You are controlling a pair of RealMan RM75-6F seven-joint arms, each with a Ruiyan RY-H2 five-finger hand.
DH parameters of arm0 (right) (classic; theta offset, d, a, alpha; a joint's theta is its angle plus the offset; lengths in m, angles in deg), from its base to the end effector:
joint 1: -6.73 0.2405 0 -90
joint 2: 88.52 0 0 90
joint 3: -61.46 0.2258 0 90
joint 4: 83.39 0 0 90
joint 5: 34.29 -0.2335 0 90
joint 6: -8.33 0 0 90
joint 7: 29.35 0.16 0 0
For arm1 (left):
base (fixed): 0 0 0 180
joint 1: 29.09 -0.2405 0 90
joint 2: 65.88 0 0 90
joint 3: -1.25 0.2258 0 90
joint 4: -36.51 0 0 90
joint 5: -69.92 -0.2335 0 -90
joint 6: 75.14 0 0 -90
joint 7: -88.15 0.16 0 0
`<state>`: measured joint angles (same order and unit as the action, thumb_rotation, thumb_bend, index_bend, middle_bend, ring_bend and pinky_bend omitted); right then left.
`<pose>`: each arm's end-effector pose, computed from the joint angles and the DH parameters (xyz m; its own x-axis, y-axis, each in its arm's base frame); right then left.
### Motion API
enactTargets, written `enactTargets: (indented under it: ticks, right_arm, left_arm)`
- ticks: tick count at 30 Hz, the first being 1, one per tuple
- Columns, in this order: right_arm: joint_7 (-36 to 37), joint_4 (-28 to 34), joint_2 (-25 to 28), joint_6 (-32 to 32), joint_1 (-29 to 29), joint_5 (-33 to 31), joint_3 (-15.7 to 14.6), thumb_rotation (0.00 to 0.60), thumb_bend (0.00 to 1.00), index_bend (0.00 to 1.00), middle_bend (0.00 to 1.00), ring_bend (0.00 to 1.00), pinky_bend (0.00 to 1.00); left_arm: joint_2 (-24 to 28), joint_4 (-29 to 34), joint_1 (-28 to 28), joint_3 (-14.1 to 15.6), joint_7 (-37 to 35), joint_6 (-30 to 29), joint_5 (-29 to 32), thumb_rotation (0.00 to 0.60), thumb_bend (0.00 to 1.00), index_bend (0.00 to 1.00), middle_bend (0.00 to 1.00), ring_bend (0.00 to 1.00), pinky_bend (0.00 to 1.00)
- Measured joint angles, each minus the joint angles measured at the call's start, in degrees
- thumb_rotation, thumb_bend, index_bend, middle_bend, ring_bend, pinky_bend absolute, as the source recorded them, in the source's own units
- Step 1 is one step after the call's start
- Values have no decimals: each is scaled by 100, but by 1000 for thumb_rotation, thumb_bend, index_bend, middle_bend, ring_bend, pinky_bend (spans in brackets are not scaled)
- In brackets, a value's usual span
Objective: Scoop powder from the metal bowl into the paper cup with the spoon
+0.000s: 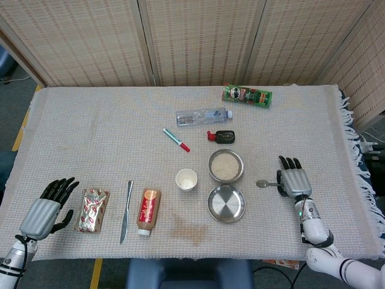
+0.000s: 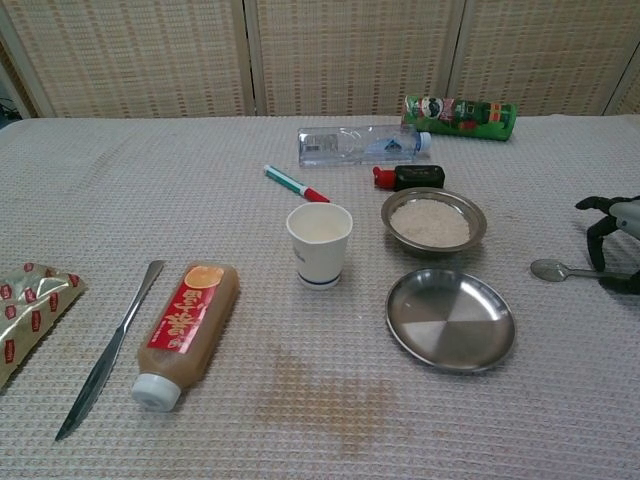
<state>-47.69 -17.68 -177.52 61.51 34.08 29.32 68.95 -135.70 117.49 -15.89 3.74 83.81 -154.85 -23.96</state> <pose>-0.3021 -0.3250 -0.0117 0.5679 -0.3313 0.7535 -0.8072 -0.0450 0.5886 -0.2907 0.2177 0.0782 0.4605 0.1233 0.8791 0.8693 -0.2630 -0.4185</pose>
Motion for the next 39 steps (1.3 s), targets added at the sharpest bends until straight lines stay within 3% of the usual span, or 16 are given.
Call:
enactTargets:
  ticks: [12,22,32,39]
  right_arm:
    - [-436,1077,732,202,63,-71,132,600,295,601,0,0,0]
    - [-1817,1994,1206,67,718,-1142,475,600,299,601,0,0,0]
    - [-3644,2075,827,226,1878,-2747,593,600,316,601,0,0,0]
    - [-4578,1882,345,545,2544,-3260,404,600,325,603,0,0,0]
  left_arm:
    - [16,40,-8,25,-20,-47,-51,600,489,0,0,0,84]
    - [29,94,-9,47,3,-84,-111,600,489,0,0,0,84]
    - [65,103,-8,45,-69,-98,-109,600,489,0,0,0,84]
    - [81,73,-5,42,-138,-87,-88,600,488,0,0,0,85]
